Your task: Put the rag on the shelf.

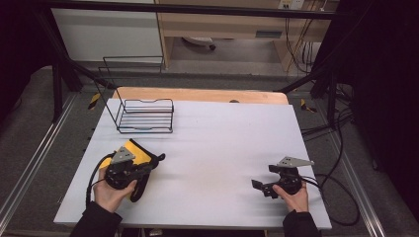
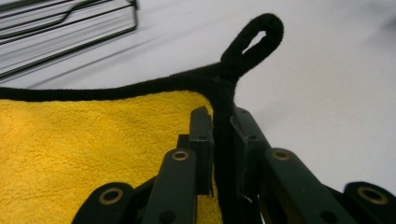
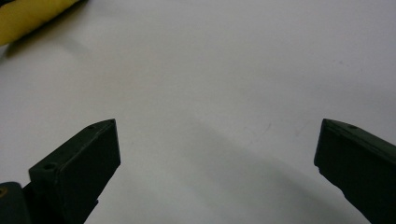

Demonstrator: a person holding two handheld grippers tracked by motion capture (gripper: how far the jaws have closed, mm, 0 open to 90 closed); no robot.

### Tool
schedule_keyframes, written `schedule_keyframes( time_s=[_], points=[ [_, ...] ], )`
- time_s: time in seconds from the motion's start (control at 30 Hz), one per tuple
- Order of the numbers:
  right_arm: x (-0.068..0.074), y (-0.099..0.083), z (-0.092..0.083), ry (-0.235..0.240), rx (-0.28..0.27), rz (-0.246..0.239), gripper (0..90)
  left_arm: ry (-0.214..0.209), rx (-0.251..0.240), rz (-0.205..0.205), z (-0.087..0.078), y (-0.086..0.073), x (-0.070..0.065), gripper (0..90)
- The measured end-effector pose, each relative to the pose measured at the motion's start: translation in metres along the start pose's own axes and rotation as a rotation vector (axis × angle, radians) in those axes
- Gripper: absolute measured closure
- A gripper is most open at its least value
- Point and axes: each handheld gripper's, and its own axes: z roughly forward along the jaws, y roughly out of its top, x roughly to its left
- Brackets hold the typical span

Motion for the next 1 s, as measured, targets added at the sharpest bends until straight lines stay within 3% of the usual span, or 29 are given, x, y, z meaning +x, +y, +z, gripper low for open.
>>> schedule_keyframes(
  time_s=[0.27, 0.47, 0.77, 0.87, 1.0],
  points=[
    [0.000, 0.000, -0.001, -0.001, 0.003, -0.002, 0.9, -0.054, 0.033, 0.053, 0.027, 0.010, -0.037, 79.5],
    [0.000, 0.000, -0.001, -0.002, 0.003, -0.002, 0.9, -0.093, 0.056, 0.086, 0.038, 0.008, -0.058, 79.4],
    [0.000, 0.000, 0.000, -0.004, 0.001, -0.001, 0.9, -0.109, 0.088, 0.119, 0.052, -0.001, -0.060, 76.4],
    [0.000, 0.001, 0.000, -0.003, 0.000, -0.003, 1.0, -0.120, 0.084, 0.135, 0.053, -0.002, -0.061, 71.5],
    [0.001, 0.001, 0.000, -0.005, 0.003, 0.002, 0.9, -0.141, 0.057, 0.122, 0.045, 0.001, -0.057, 64.2]
  ],
)
